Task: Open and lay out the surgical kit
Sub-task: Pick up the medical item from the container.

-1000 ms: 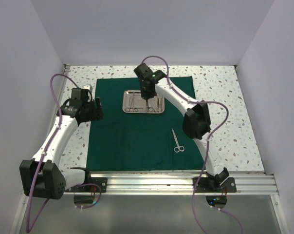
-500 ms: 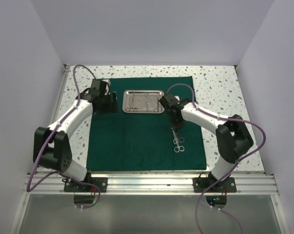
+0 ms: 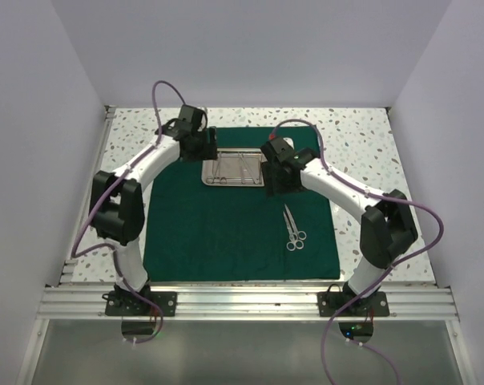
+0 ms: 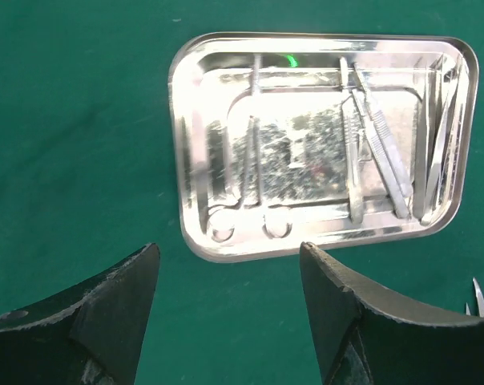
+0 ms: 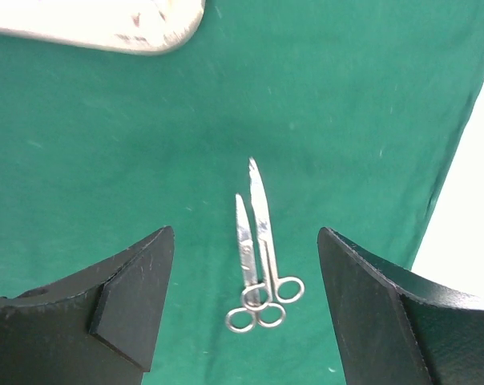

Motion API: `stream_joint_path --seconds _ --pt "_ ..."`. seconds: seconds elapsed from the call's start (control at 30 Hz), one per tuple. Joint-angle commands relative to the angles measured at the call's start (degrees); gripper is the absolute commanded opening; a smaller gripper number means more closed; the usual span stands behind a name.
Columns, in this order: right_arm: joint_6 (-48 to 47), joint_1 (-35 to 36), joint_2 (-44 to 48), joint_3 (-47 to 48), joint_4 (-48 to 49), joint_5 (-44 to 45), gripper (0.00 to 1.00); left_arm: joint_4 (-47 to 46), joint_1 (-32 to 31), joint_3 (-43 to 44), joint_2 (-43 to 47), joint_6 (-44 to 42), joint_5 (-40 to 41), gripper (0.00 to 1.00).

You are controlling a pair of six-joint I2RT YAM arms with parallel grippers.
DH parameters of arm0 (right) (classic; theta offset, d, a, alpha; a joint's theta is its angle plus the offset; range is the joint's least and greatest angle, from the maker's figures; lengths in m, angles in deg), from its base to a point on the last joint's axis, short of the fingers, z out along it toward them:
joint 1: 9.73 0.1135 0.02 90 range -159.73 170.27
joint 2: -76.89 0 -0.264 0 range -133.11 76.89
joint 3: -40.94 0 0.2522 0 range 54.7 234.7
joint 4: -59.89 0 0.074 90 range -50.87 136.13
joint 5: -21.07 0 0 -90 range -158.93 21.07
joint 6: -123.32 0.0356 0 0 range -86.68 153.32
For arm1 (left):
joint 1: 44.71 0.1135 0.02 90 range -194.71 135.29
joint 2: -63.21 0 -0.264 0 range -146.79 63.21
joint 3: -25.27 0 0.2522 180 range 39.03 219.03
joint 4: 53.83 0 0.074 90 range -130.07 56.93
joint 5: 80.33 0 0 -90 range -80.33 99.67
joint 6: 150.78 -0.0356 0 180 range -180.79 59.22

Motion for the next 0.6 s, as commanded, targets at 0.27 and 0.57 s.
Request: stream_joint_path --seconds 0.27,0.57 --pt "-0.3 -0.2 7.4 4.9 -5.5 0.2 0.76 3.0 -5.5 21.9 -19.9 0.7 8.7 0.72" --pt "1.6 -1.0 15.6 -2.1 -8.9 2.0 0.76 7.4 -5.4 36.5 -32.9 -0.3 11.5 0.67"
